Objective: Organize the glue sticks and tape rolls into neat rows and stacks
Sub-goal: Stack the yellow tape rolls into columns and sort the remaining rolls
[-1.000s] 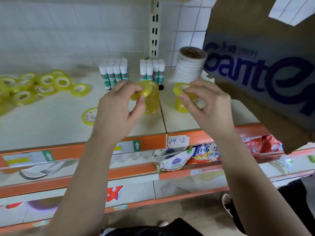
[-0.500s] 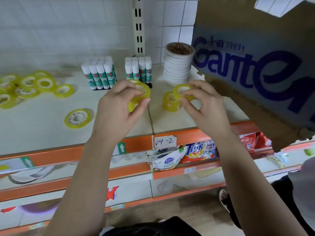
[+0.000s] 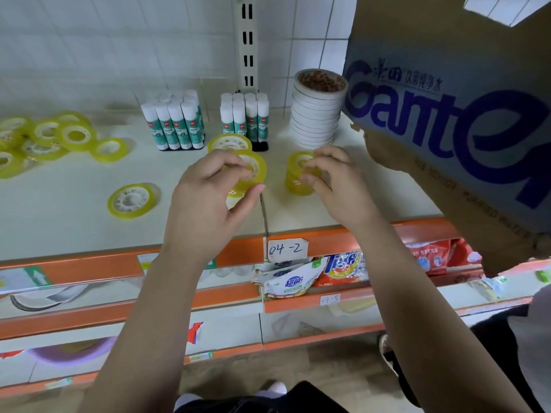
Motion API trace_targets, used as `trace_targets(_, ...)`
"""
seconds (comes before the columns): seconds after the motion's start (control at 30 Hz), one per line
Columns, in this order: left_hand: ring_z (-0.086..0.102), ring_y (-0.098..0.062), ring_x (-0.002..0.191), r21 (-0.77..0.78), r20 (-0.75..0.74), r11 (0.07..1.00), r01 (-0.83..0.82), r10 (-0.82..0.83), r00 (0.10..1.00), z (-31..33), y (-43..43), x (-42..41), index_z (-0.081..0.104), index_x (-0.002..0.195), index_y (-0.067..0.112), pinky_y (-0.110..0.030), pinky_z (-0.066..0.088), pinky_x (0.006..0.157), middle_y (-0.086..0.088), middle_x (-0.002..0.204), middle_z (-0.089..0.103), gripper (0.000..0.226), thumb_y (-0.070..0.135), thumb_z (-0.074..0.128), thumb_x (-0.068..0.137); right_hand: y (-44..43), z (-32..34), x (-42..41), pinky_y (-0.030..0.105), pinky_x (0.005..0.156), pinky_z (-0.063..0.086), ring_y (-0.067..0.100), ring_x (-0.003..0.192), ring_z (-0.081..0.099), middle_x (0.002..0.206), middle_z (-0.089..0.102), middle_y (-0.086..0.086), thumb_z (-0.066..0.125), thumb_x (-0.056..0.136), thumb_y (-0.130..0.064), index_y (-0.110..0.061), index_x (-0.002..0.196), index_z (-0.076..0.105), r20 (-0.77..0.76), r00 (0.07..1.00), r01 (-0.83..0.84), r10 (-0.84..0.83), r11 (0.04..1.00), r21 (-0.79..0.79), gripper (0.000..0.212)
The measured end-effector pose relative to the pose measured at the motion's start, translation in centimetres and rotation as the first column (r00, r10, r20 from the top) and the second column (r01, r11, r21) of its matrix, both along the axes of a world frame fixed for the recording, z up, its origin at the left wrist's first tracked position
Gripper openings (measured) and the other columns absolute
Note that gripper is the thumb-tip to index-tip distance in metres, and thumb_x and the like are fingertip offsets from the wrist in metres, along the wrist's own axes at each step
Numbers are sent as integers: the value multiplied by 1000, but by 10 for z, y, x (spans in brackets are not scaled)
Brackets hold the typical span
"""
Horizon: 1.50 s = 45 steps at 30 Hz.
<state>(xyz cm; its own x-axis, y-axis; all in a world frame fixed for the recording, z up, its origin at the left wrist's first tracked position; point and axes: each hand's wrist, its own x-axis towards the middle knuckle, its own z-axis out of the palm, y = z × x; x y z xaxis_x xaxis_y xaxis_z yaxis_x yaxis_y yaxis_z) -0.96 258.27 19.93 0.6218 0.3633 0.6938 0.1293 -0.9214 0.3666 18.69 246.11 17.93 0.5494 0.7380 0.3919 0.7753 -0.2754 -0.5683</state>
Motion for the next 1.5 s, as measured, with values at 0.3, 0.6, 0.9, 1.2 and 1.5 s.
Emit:
trace_targets(0.3, 64, -25, 93, 1, -7, 1000, -5, 5, 1000, 6, 1, 3, 73, 95, 4, -39, 52, 82, -8, 102, 65, 22, 24, 69, 89, -1, -2, 1, 38, 95, 49, 18, 110, 57, 121, 57, 0, 79, 79, -23, -13, 108, 73, -83, 996, -19, 22, 999, 40, 31)
trace_targets(0.6, 63, -24, 91, -8, -24, 1000, 3, -3, 1000, 5, 0, 8, 73, 96, 4, -40, 53, 79, -7, 102, 65, 24, 26, 68, 90, 1, -4, 4, 41, 89, 52, 20, 101, 60, 110, 60, 3, 81, 76, -24, -13, 104, 74, -89, 996, -15, 21, 998, 58, 31)
trace_targets(0.9, 63, -23, 93, -9, -29, 1000, 10, -10, 1000, 7, -1, 10, 74, 96, 4, -40, 53, 81, -7, 102, 65, 23, 25, 68, 90, 1, -3, 7, 44, 92, 51, 24, 103, 59, 112, 57, 4, 83, 74, -23, -11, 107, 74, -116, 993, -7, 10, 1000, 26, 35)
trace_targets(1.2, 62, -21, 92, 1, -21, 1000, 16, -16, 1000, 8, -2, 12, 73, 95, 4, -38, 52, 82, -7, 101, 65, 23, 25, 68, 90, -1, -4, 9, 45, 94, 50, 27, 105, 60, 113, 60, 6, 82, 73, -13, -13, 110, 73, -182, 983, -27, 30, 999, 20, 38)
trace_targets(1.5, 62, -18, 95, 4, -34, 996, 91, -91, 995, 11, -15, 40, 73, 99, 5, -31, 49, 83, -6, 104, 65, 25, 27, 65, 91, -11, 4, 12, 33, 92, 52, 22, 104, 61, 118, 60, 4, 81, 73, -8, -17, 118, 70, -217, 972, -72, 84, 995, 63, 46)
